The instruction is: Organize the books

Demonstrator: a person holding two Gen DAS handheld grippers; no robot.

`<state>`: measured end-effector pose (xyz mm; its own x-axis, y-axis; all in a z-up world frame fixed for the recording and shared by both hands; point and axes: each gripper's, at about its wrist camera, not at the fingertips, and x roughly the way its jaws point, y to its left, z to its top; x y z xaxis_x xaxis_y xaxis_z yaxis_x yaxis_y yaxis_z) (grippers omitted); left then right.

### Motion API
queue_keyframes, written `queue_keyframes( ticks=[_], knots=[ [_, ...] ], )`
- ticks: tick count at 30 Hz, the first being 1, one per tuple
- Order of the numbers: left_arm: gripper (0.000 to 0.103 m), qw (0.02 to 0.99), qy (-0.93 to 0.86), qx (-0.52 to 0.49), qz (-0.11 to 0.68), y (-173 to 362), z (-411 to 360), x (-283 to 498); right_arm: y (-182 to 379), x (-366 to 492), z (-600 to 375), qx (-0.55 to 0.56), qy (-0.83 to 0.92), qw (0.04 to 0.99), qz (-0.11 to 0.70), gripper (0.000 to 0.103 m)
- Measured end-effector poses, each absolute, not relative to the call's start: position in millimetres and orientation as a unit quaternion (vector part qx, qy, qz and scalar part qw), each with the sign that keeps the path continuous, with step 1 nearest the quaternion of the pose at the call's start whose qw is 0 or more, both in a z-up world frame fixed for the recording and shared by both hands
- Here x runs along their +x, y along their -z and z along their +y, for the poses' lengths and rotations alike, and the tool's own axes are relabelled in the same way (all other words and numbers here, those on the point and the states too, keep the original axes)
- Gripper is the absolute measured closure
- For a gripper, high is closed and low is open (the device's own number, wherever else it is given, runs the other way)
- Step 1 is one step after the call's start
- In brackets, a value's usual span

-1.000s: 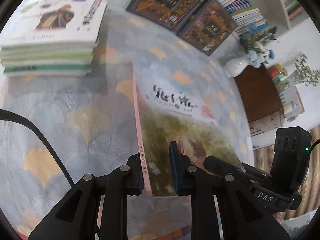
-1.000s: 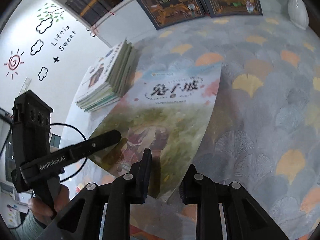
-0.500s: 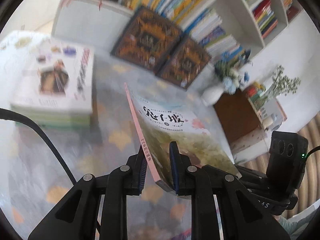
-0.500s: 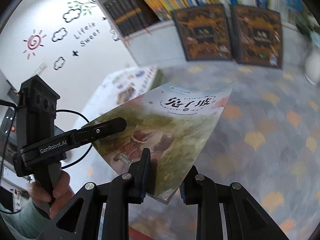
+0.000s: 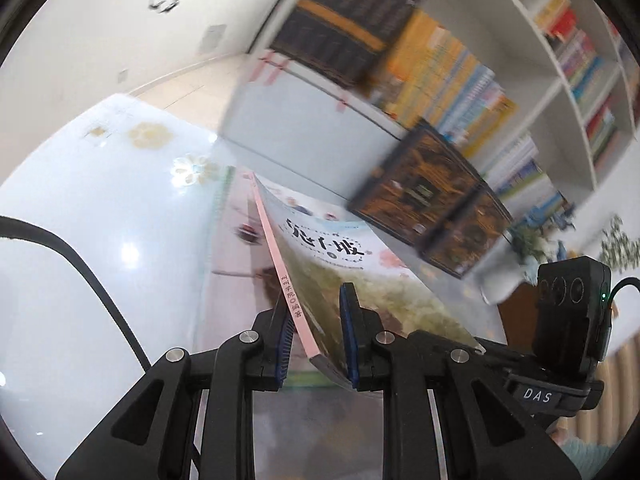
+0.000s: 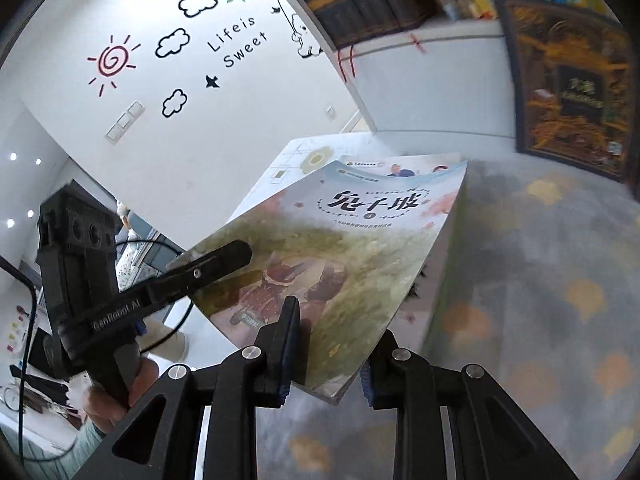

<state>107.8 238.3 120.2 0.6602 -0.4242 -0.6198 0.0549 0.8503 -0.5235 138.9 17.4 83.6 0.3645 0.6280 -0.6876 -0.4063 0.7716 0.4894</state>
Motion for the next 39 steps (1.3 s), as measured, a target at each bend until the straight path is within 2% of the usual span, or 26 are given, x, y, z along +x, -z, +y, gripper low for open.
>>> queue_keyframes(
  ticks=[6,9,16,18,19,22,28,33,34,35,36,37,39],
  knots=[
    [0.085,0.878,0.124,-0.242,0.394,-104.7,255.0,126.8,-75.7,160.1,37.6,0.115,-0.308,0.82,0.469,0.078],
    [0.079,0.866,0.137,-0.248,0.413,-92.8,255.0,136.0,-64.8,166.5,32.7,0.133,-0.297,0.815,0.48,0.077],
    [0.079,0.852,0.107,-0.263,0.439,-68.0,262.1,127.4,-21.8,182.6,16.5,0.216,-0.271,0.761,0.549,0.077],
    [0.078,0.857,0.099,-0.257,0.435,-68.3,264.6,115.6,-21.2,182.3,14.1,0.229,-0.272,0.755,0.551,0.076],
    [0.074,0.859,0.084,-0.249,0.439,-69.3,265.4,110.1,-21.7,182.1,13.7,0.234,-0.272,0.75,0.555,0.072],
    [0.074,0.865,0.057,-0.223,0.445,-72.2,266.8,90.7,-19.9,175.7,11.5,0.25,-0.289,0.724,0.574,0.07],
    [0.073,0.88,0.017,-0.148,0.452,-89.8,243.3,33.5,-32.1,113.6,-22.2,0.227,-0.264,0.742,0.573,0.07],
    [0.069,0.9,0.016,-0.059,0.431,-120.0,186.2,8.8,-77.2,42.5,-65.3,0.11,-0.195,0.83,0.512,0.069],
    [0.065,0.907,0.028,-0.045,0.419,-131.8,166.3,3.2,-90.6,28.4,-76.4,0.084,-0.178,0.847,0.495,0.065],
    [0.062,0.911,0.032,-0.037,0.41,-139.3,154.0,0.0,-101.0,19.1,-86.5,0.067,-0.164,0.858,0.482,0.056],
    [0.053,0.915,0.037,-0.034,0.401,-147.2,141.9,-3.8,-115.2,7.9,-101.1,0.055,-0.147,0.872,0.463,0.05],
    [0.038,0.921,0.049,-0.043,0.384,-161.7,125.5,-8.6,-131.9,-3.6,-117.9,0.057,-0.131,0.888,0.438,0.042],
    [0.017,0.935,0.057,-0.064,0.344,-184.0,104.6,-19.3,-158.6,-21.2,-148.8,0.073,-0.103,0.91,0.394,0.034]
  ],
)
